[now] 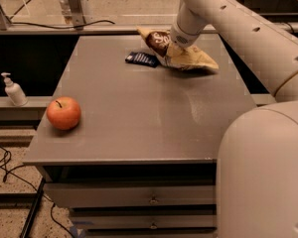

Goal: Move brown chip bag near rxbar blueberry

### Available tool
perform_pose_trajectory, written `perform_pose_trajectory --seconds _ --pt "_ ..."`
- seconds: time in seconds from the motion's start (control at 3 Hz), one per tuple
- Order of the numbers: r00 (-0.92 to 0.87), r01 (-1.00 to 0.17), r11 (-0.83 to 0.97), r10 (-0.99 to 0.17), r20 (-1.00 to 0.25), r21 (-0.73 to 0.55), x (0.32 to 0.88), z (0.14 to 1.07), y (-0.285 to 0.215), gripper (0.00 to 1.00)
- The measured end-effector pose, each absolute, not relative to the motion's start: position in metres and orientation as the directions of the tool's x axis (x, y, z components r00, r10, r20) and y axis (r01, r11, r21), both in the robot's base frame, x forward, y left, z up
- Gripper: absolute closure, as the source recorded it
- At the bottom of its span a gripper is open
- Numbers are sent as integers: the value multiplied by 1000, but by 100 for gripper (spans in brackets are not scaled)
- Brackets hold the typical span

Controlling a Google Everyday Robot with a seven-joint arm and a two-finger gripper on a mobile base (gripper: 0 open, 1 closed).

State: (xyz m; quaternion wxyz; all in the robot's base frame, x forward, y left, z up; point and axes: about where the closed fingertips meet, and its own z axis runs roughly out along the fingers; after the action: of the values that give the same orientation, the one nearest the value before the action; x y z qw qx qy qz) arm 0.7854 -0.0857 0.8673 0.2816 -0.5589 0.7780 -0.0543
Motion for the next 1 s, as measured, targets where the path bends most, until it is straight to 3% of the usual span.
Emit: perform_pose_trajectory --seconds 1.0 --pt "-247 -839 392 -893 -377 -378 785 874 -95 12"
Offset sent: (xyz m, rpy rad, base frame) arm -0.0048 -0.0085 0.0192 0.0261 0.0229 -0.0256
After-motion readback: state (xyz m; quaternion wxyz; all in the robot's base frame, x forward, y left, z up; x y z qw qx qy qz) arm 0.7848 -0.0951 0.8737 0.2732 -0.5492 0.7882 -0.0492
